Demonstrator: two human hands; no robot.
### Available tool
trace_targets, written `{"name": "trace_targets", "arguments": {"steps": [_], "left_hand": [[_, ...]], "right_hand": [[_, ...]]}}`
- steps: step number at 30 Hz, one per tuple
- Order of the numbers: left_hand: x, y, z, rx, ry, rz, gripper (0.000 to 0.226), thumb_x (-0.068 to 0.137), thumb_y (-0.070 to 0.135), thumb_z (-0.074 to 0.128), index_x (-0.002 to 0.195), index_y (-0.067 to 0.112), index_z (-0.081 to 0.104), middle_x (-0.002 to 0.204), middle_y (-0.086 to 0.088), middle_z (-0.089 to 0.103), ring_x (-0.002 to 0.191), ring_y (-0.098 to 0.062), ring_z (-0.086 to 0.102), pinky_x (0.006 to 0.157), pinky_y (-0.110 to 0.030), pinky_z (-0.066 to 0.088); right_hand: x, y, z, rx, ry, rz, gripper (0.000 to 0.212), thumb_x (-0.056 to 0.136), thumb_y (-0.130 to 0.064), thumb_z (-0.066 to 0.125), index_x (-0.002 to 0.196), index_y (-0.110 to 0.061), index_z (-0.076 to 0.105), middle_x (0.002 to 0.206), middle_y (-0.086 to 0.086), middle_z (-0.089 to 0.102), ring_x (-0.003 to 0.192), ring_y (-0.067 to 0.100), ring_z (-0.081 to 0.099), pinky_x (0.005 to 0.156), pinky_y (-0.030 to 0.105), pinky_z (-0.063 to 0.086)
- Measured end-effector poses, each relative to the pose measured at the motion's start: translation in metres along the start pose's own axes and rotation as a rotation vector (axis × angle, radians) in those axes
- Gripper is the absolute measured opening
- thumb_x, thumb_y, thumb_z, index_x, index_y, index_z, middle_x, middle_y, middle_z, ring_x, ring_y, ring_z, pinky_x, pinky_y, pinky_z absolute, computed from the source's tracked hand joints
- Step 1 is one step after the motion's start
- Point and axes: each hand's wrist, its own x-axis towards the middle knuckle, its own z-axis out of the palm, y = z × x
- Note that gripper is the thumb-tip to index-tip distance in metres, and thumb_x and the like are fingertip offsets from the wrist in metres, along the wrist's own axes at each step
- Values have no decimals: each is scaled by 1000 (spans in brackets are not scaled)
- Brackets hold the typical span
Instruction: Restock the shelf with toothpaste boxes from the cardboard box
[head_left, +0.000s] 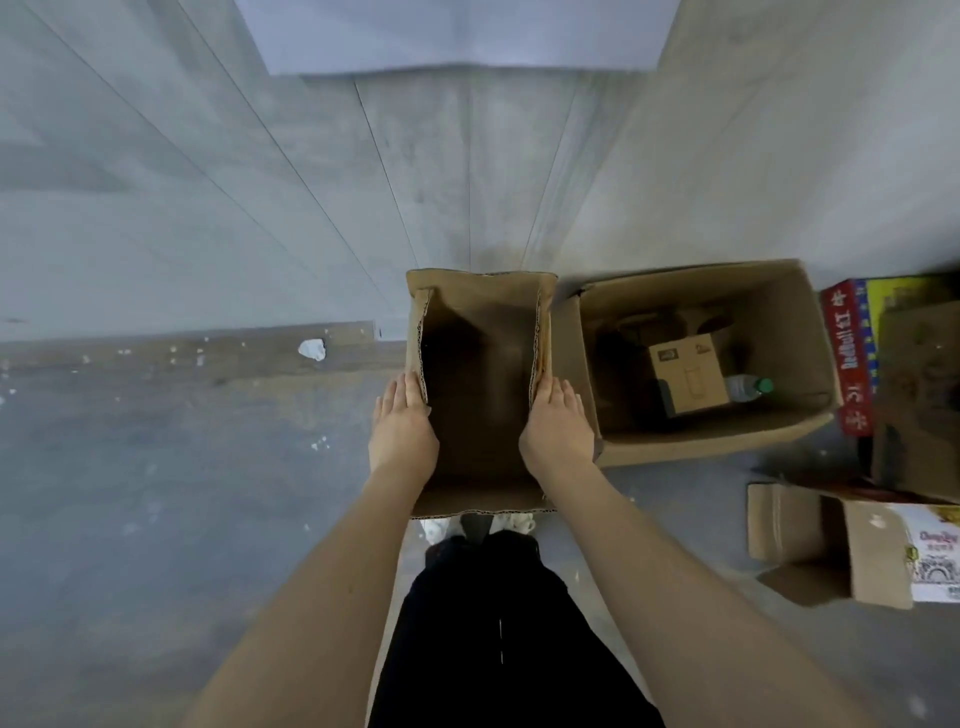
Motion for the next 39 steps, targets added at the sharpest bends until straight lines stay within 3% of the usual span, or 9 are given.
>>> {"name": "trace_targets", "arguments": {"steps": [12,23,26,32,39], "left_hand": [[139,-40,153,33,-3,-5,55,102,12,29,151,6,4,159,-8,9,147,-20,4,120,-32,3],[210,-53,212,-19,39,-18,56,101,14,28,151,6,3,158,-9,11,147,-20,6,119,-31,2],[209,-43,218,-35,31,-62,57,103,25,26,151,7,2,159,-8,10,147,-20,6,119,-31,3],[196,-39,194,136,34,-115,74,101,45,26,149,3,-11,159,-13,-5,147,-26,-5,118,-35,-2],[146,-11,103,115,95,-14,76,100,48,24,149,3,-12,159,-12,-6,147,-25,-6,118,-35,-4]], "right_hand": [[161,22,135,-6,10,17,68,95,-7,40,151,-4,2,159,11,10,148,21,5,121,32,6],[246,15,191,45,69,-13,66,95,-5,39,150,-3,3,157,13,14,147,22,8,121,32,10],[247,11,198,56,56,-2,67,96,-8,40,150,-2,1,157,14,15,147,23,9,121,32,11],[234,18,174,-55,17,40,80,99,-43,38,149,-1,-7,158,17,8,147,28,5,120,36,10],[171,-3,95,-124,86,-61,83,97,-49,38,150,-3,-6,158,17,3,147,29,2,119,37,5]]}}
